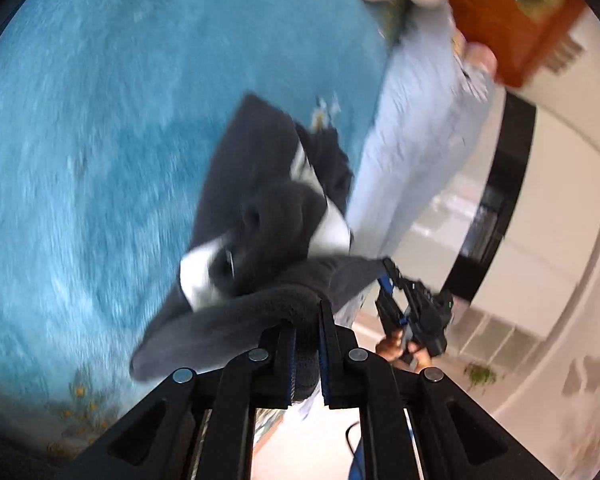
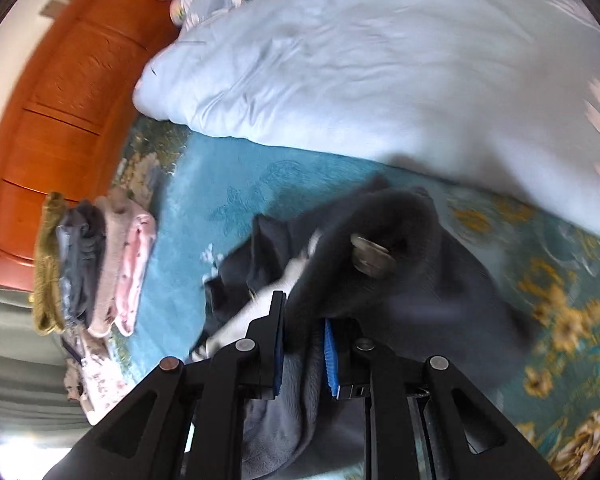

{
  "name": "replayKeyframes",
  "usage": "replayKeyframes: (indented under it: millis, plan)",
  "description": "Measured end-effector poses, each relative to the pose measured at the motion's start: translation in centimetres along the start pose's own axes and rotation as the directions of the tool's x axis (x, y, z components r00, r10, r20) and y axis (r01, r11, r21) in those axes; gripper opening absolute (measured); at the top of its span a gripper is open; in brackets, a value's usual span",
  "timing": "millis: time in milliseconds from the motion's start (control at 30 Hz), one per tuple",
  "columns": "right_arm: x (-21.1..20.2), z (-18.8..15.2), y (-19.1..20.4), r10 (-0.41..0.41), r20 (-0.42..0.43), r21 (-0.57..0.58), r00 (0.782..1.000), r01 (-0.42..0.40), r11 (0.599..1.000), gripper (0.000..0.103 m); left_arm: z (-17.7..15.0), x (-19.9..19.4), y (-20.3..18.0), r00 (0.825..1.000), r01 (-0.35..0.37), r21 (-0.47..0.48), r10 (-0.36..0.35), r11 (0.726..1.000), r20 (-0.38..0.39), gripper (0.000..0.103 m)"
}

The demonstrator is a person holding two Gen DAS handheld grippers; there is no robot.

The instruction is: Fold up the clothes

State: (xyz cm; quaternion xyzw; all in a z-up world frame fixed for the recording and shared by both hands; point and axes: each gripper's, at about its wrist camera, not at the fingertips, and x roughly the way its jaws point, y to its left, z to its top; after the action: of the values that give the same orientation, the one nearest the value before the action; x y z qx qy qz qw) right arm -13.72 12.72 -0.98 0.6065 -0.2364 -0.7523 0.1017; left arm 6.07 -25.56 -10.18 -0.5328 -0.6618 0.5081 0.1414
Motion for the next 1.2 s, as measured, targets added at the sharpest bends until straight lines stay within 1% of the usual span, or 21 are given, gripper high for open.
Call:
replayKeyframes:
  millis: [67,133,200,233,267,300,333,400,467,533,567,633,700,767,833,1000,1033,1067,1100,1167,1200]
  plan:
    - [1.9,1.6,1.8,-0.03,-0.005,-0.011,1.0,0.03,1.0,0.018,2.1,0.1,0.7,0.999,0.006,-0.082,-0.004,0.997,0.032,0.012]
    - [3.2,2.3,2.5,-0.029,-0.02,-0.005,0.999,0.029,1.0,0.021,3.1,1.0,1.4,0.999,0.006,-0.113,0.0,0.994,0.053,0.017]
    - [3.7,2.5,2.8,0.006,-0.015,0.001,1.0,-0.006,1.0,0.028,4.0,1.6,1.6,0.997,0.047,-0.084,-0.041,0.995,0.067,0.03]
    - [3.8,2.5,3.0,0.035,-0.004,0.0,0.999,-0.035,0.999,0.035,4.1,1.4,1.1,0.994,0.076,-0.053,-0.071,0.996,0.084,0.049]
    - [3.6,2.4,3.2,0.078,0.019,-0.015,0.997,-0.077,0.997,0.039,4.1,1.1,0.6,0.99,0.106,-0.024,-0.103,0.994,0.1,0.058]
    - [3.0,2.3,3.2,0.117,0.046,-0.044,0.992,-0.115,0.992,0.047,4.2,0.9,0.1,0.984,0.14,-0.002,-0.139,0.99,0.115,0.059]
    - [2.5,2.2,3.2,0.149,0.07,-0.072,0.986,-0.144,0.987,0.051,4.3,0.5,-0.5,0.976,0.172,0.022,-0.174,0.985,0.129,0.059]
    - [1.7,1.8,3.0,0.108,0.099,-0.116,0.989,-0.096,0.989,0.051,4.2,-1.0,-1.9,0.966,0.203,0.076,-0.212,0.976,0.149,0.06]
    - [0.9,1.3,2.0,0.067,0.125,-0.128,0.99,-0.051,0.99,0.051,3.7,-1.8,-2.4,0.976,0.081,0.143,-0.108,0.986,0.19,0.063]
    - [0.3,0.8,0.1,0.058,0.147,-0.106,0.987,-0.043,0.993,0.051,3.2,-2.6,-2.9,0.972,-0.044,0.203,-0.005,0.978,0.237,0.065]
    - [0.0,0.6,-1.1,0.054,0.156,-0.088,0.986,-0.041,0.995,0.051,2.9,-2.7,-2.9,0.966,-0.107,0.224,0.048,0.969,0.254,0.065]
    - [0.2,0.5,-3.8,0.001,0.159,-0.037,0.987,0.005,0.999,0.055,2.7,-1.0,-1.6,0.956,-0.231,0.233,0.177,0.945,0.233,0.065]
    - [0.8,0.6,-5.8,-0.051,0.16,0.018,0.986,0.048,0.999,0.055,2.5,0.7,-0.2,0.935,-0.333,0.24,0.287,0.912,0.208,0.065]
    - [1.6,0.9,-7.3,-0.049,0.156,0.06,0.986,0.04,0.997,0.056,2.5,2.2,0.7,0.946,-0.311,0.227,0.277,0.923,0.171,0.066]
    - [2.6,1.4,-7.7,-0.03,0.135,0.065,0.99,0.021,0.998,0.062,2.5,3.1,0.8,0.94,-0.325,0.222,0.289,0.919,0.18,0.066]
    - [4.1,2.7,-6.8,-0.003,0.12,0.012,0.993,0.002,1.0,0.062,1.7,3.3,-0.2,0.922,-0.371,0.243,0.323,0.896,0.213,0.064]
    - [4.3,2.8,-6.3,0.0,0.115,-0.01,0.993,0.001,1.0,0.062,1.6,3.4,-0.6,0.919,-0.379,0.257,0.328,0.889,0.218,0.059]
    - [4.4,2.8,-5.8,0.004,0.109,-0.032,0.994,-0.001,0.999,0.062,1.3,3.3,-0.8,0.917,-0.385,0.27,0.332,0.883,0.222,0.048]
    - [4.5,2.8,-5.3,0.003,0.103,-0.054,0.995,0.002,0.999,0.062,1.0,3.2,-1.0,0.914,-0.391,0.283,0.335,0.876,0.226,0.042]
    - [4.9,2.6,-4.3,-0.042,0.091,-0.095,0.995,0.051,0.994,0.048,0.3,3.1,-1.6,0.908,-0.407,0.31,0.342,0.859,0.243,0.023]
    - [5.1,2.4,-3.6,-0.076,0.089,-0.124,0.993,0.086,0.988,0.02,0.0,3.1,-1.9,0.904,-0.416,0.331,0.346,0.847,0.252,0.018]
